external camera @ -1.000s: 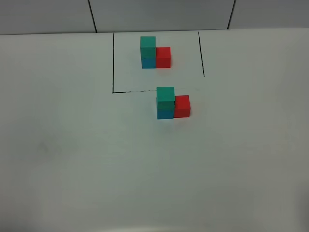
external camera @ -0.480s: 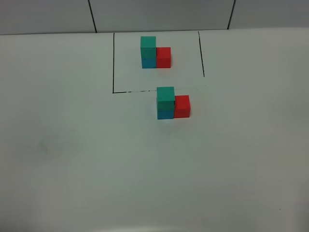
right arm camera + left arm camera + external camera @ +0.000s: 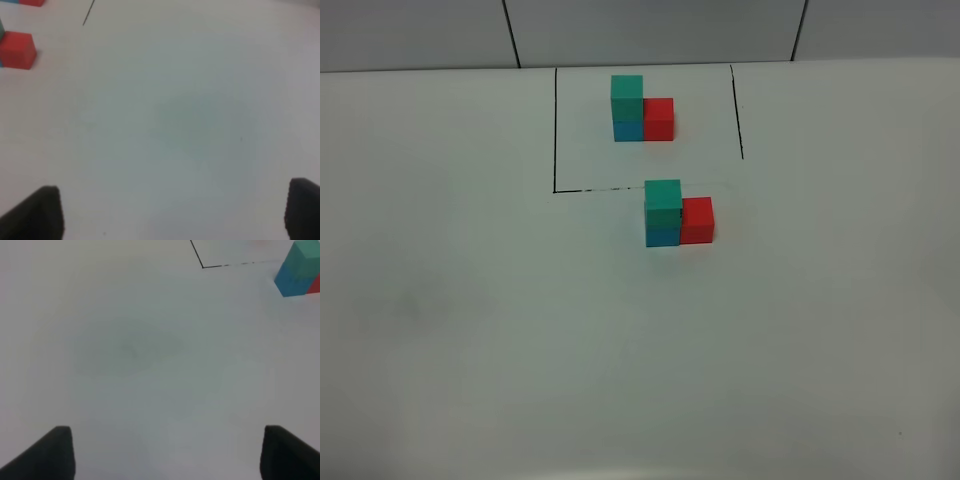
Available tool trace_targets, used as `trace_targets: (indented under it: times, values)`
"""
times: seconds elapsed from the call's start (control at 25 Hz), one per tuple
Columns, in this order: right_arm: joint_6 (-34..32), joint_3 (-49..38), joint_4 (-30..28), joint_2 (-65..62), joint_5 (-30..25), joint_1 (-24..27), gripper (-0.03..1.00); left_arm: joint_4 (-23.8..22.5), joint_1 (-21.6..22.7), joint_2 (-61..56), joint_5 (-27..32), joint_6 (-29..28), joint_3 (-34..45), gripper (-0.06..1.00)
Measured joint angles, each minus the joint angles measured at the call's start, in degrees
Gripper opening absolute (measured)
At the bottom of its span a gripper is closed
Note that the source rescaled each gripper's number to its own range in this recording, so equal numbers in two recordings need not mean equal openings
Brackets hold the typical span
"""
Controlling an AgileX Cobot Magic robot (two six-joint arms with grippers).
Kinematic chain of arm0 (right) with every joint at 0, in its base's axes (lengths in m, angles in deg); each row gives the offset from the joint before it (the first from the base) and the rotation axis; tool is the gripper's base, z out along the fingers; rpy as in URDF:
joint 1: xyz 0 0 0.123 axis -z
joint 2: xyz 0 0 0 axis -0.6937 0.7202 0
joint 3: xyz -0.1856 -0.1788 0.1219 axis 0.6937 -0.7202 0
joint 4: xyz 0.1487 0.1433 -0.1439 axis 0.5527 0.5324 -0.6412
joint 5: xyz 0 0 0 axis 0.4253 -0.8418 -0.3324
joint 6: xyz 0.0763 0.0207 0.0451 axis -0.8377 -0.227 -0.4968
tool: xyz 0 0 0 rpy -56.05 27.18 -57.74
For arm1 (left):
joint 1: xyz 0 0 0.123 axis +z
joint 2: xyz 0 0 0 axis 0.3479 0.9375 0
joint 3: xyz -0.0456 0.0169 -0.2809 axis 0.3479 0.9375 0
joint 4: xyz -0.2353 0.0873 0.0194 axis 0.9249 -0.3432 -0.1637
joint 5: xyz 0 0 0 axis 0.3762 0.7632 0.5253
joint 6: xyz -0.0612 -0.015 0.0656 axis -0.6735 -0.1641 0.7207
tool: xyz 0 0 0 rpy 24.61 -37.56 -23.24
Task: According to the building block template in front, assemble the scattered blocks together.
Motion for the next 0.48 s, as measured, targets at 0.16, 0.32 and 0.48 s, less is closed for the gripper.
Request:
trace_targets:
  times: [0.16, 0.32, 0.48]
  values:
    - [-1.4, 0.0, -0.3, 0.0, 0.0, 0.0, 0.83, 0.0, 0.0, 0.0, 0.0, 0.0, 0.0, 0.92]
    - [-2.2, 0.0, -0.6, -0.2, 0.0, 0.0, 0.83, 0.0, 0.0, 0.0, 0.0, 0.0, 0.0, 0.92]
    - [-2.4, 0.0, -0.6, -0.2, 0.0, 0.0, 0.83, 0.0, 0.0, 0.0, 0.0, 0.0, 0.0, 0.92]
